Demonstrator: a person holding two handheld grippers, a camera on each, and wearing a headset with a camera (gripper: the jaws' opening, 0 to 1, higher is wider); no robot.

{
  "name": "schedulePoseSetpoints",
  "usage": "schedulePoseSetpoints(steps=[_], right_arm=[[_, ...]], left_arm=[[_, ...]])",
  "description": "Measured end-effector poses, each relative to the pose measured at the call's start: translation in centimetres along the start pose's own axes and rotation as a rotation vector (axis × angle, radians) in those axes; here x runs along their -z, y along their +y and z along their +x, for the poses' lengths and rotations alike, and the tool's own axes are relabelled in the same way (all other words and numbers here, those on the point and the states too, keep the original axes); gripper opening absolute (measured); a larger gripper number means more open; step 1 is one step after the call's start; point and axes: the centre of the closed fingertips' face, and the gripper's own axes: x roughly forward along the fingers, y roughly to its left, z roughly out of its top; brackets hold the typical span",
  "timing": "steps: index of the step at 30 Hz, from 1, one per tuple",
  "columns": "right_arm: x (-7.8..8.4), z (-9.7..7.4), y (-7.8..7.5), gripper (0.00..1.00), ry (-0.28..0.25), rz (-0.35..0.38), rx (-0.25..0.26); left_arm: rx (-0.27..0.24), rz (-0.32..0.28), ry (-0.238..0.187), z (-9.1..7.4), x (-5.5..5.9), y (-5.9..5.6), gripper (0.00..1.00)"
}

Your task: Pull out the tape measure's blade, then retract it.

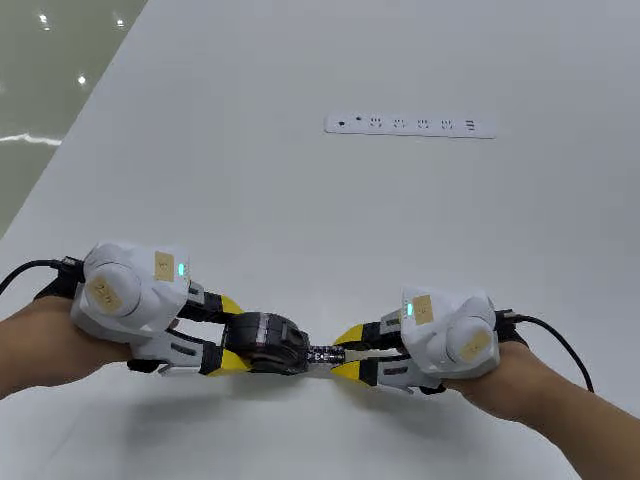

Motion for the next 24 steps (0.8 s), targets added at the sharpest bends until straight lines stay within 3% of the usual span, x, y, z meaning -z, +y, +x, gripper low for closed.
schedulePoseSetpoints(steps=[24], right_arm=[[3.1,-4.7,-0.3,0.11,0.047,0.007,0.013]], left_arm=[[0.004,0.003,0.008,0.0,-0.1,0.0,0.27]])
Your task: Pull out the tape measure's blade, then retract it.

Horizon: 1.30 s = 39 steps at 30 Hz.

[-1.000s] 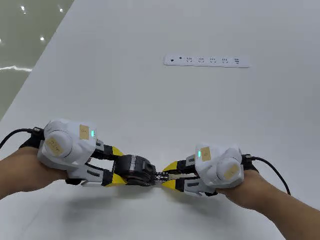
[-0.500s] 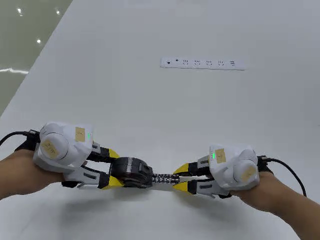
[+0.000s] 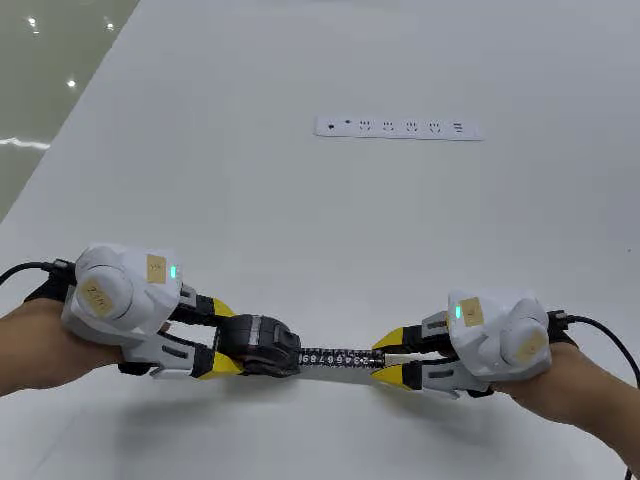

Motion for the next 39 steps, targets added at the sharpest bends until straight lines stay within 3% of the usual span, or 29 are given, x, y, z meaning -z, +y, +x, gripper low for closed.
schedulePoseSetpoints(steps=[39], right_arm=[[6.3,-7.6,-0.8,0.11,0.091,0.079,0.046]], left_arm=[[0.006,-0.003,0.012,0.2,0.0,0.2,0.27]])
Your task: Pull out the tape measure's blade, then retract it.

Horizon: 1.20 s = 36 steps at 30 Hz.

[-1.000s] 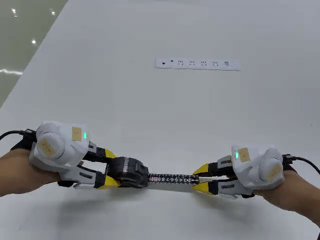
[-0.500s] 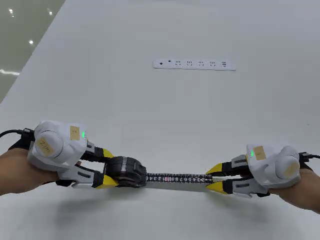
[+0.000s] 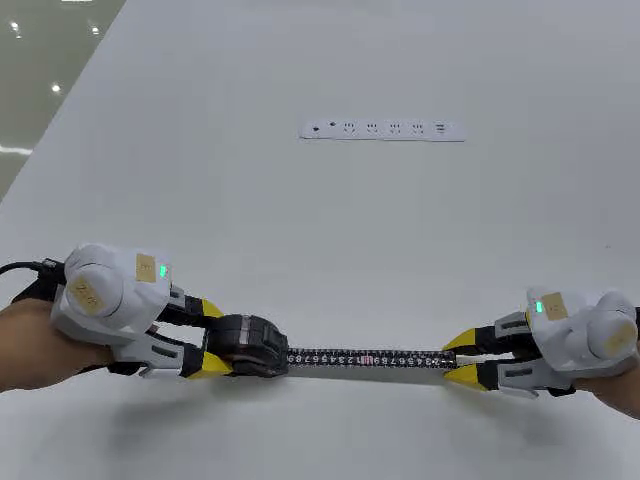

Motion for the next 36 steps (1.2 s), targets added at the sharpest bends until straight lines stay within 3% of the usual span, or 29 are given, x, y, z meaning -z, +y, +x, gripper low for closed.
schedulePoseSetpoints(steps=[20,36], right_arm=[[2.5,-2.2,-0.4,0.11,0.030,0.045,0.028],[3.9,-2.9,-0.6,0.11,0.033,0.085,0.045]], left_arm=[[0.003,0.001,0.007,0.0,-0.1,-0.1,0.27],[0.002,-0.001,0.009,0.0,-0.2,-0.2,0.27]])
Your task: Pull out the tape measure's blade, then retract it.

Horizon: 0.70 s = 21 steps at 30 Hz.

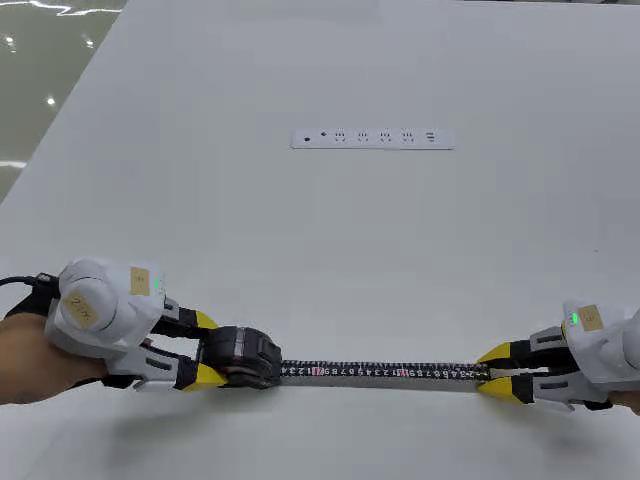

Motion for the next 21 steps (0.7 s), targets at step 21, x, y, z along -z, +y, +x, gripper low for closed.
schedulePoseSetpoints(steps=[21], right_arm=[[-0.47,-0.11,0.73,0.13,0.010,0.026,-0.022]], left_arm=[[-0.014,-0.040,0.009,0.15,-0.11,-0.07,0.29]])
